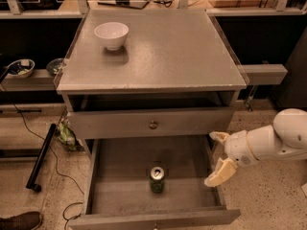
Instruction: Pick green can from middle drawer and place on counter
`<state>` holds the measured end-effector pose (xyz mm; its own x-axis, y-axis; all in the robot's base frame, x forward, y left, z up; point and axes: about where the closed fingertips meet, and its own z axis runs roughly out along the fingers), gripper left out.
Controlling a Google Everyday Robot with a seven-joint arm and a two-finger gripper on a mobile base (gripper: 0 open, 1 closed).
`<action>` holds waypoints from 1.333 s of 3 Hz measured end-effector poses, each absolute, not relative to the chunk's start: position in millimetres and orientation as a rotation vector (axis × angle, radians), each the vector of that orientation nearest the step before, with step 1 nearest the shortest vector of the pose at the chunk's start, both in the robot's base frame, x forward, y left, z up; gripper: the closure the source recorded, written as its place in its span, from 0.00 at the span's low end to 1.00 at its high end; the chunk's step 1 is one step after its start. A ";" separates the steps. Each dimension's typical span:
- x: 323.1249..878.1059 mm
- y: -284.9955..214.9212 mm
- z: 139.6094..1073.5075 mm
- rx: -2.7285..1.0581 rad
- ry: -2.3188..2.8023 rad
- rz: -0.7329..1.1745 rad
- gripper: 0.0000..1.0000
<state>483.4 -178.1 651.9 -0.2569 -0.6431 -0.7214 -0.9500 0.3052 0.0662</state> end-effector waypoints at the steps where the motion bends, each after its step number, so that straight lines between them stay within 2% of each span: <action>1: 483.4 -178.1 651.9 -1.410 1.992 0.680 0.00; 3: 497.3 -172.6 595.0 -1.329 2.012 0.794 0.00; 4: 497.3 -172.5 594.9 -1.329 2.012 0.794 0.00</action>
Offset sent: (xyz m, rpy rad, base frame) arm 0.0030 0.0009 -0.0469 0.0751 0.0628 -0.0323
